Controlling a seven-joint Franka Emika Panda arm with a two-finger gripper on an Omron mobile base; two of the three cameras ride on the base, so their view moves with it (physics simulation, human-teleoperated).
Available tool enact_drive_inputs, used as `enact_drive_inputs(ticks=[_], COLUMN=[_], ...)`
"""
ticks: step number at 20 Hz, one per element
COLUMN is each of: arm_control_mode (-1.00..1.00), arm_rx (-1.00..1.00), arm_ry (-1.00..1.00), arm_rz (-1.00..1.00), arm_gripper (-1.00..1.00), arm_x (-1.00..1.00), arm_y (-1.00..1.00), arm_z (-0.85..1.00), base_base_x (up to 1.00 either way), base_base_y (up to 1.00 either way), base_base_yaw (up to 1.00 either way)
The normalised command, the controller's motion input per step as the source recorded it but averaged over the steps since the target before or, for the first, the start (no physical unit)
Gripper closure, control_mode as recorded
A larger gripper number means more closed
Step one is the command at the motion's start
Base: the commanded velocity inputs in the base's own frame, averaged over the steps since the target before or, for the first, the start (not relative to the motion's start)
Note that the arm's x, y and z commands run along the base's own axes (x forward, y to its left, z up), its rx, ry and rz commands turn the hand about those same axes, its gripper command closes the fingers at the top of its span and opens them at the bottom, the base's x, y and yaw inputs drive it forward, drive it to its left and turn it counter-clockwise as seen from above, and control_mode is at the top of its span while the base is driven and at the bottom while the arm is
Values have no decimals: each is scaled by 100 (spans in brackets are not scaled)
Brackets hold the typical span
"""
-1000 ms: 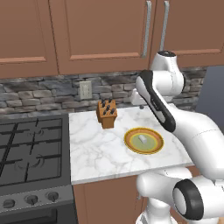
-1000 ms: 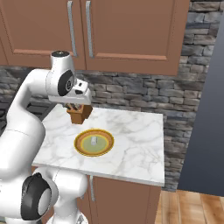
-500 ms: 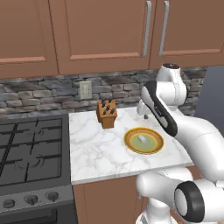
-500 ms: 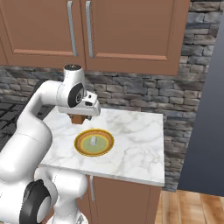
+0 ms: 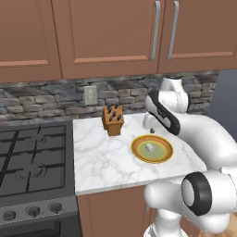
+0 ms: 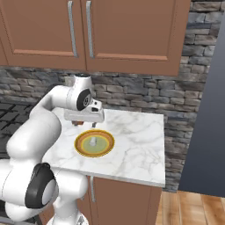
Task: Pick up the marshmallow and place it in the cup of hot chocolate on the dining counter.
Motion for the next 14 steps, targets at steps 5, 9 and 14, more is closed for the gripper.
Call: enact_drive_inputs(ticks=[5, 9, 14], arm_control_mode=[-100, -100, -100], arm_rx=[0, 0, 0], arm_ry=[10, 1, 1], arm_rz=[8, 6, 4], arm_gripper=[-100, -100, -100], arm_x=[31, 28, 30], arm_y=[0, 0, 0], arm_z=[-54, -56, -42], base_base_x=[0, 0, 0], base_base_y=[0, 0, 0], base_base_yaw=[0, 0, 0])
